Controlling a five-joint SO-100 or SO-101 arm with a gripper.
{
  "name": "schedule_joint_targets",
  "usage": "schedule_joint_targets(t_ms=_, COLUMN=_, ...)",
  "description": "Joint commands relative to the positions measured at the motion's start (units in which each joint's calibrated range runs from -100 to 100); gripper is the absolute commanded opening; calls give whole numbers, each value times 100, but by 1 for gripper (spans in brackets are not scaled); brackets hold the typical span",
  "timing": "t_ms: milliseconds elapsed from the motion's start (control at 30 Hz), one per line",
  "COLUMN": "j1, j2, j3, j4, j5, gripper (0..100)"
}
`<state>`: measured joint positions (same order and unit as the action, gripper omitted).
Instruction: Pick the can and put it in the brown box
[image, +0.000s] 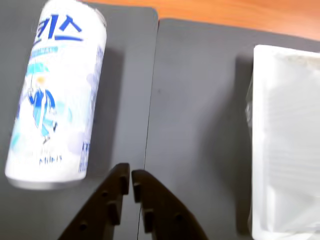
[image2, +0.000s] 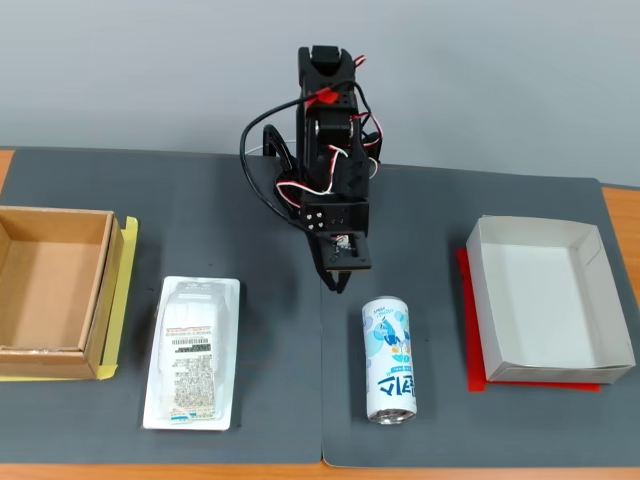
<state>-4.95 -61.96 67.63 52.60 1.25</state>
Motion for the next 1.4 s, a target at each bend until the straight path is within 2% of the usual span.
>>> schedule_joint_targets(t_ms=0, j1=-8, j2=643, j3=-800, j4=-203, j5=-26, gripper=1)
schedule_joint_targets(t_ms=400, j1=-691, j2=2244, j3=-2419, j4=-125, j5=-36, gripper=1)
schedule_joint_targets(t_ms=767, j1=-1259, j2=3176, j3=-2619, j4=-203, j5=-41, gripper=1)
schedule_joint_targets(t_ms=933, j1=-1308, j2=3625, j3=-3035, j4=-134, j5=-364, gripper=2)
schedule_joint_targets(t_ms=1167, j1=-1308, j2=4345, j3=-3614, j4=-125, j5=-625, gripper=22)
schedule_joint_targets(t_ms=1367, j1=-1454, j2=4684, j3=-3795, j4=-142, j5=-797, gripper=27)
